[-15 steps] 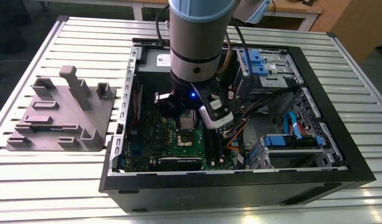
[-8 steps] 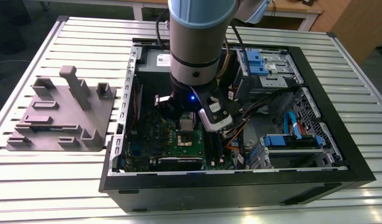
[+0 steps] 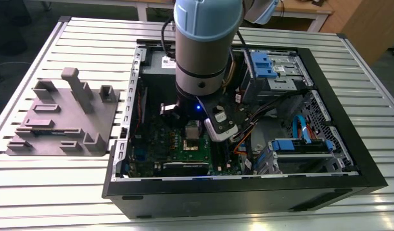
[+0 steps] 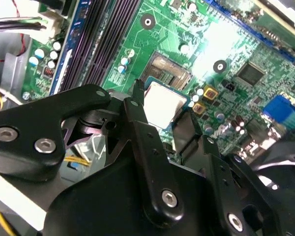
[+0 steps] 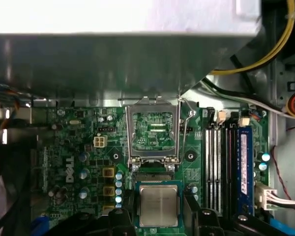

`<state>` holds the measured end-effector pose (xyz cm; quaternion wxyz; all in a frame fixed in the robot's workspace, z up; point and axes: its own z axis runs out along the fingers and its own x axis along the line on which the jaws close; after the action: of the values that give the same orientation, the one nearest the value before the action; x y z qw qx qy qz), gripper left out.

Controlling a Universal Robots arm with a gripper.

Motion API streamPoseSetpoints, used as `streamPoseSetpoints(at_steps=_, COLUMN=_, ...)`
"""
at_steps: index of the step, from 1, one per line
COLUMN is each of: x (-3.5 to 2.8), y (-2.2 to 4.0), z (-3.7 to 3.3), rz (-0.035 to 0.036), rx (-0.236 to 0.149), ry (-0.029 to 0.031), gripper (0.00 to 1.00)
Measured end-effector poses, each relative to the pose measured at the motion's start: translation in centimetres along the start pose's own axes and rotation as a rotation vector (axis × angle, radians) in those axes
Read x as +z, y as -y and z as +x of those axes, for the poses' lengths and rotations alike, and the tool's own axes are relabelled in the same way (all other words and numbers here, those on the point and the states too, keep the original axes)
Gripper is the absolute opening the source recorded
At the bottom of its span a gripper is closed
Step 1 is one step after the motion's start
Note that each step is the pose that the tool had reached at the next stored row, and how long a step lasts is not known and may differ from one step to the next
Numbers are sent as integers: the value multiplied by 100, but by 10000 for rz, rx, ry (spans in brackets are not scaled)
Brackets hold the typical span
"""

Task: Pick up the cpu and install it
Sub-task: 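Place the cpu into insertion slot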

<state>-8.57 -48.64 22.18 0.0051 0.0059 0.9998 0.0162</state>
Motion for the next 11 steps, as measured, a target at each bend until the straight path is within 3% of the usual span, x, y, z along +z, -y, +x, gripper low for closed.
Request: streamPoseSetpoints(at_steps=11, x=194, y=36, z=3, rz=-12, rx=-245, ry=-8, gripper=47)
